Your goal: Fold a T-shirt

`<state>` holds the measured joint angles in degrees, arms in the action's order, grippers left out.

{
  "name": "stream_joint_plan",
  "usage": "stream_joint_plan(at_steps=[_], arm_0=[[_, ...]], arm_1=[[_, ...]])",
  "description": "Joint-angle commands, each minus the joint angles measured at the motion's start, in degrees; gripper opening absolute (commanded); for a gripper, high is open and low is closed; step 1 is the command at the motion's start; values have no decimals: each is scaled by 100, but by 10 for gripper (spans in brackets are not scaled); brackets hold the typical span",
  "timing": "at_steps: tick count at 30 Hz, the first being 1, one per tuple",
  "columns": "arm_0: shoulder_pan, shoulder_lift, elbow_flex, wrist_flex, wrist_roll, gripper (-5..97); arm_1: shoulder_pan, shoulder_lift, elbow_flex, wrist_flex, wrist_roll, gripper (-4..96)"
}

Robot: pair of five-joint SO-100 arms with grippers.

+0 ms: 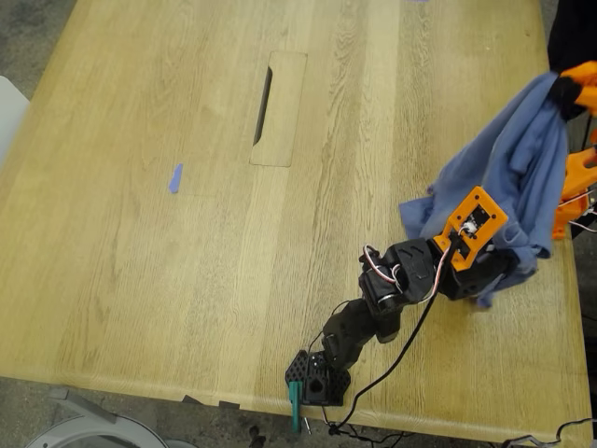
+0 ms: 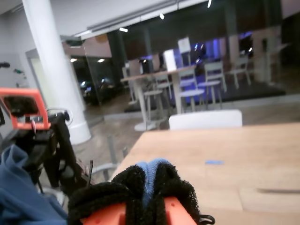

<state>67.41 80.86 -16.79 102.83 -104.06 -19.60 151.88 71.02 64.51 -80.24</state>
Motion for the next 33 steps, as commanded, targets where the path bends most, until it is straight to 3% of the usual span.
stream_joint_plan(at_steps=[1, 8, 13, 20, 23, 29, 33], arm_0=[[-800, -105, -272, 290, -141, -2], [-2153, -1213, -272, 580, -378, -2], [-2566, -1362, 44, 580, -457, -3], [-2232, 2496, 5168, 571, -598, -3], [-2250, 3217, 6056, 571, -677, -3], [-3533, 4228, 7945, -123, -501, -3], [-4597, 5063, 9800, -1538, -448, -3]], arm_1=[[-167, 211, 1011, -589, 167, 15], [-18, 712, 2602, -1529, 475, 15], [316, 826, 2355, -1055, 562, 15], [624, 1107, 1872, 44, 510, 13], [747, 1107, 1995, 246, 571, 12], [1564, 879, 2760, -193, 606, 12], [2408, 853, 3841, -1406, 659, 13]])
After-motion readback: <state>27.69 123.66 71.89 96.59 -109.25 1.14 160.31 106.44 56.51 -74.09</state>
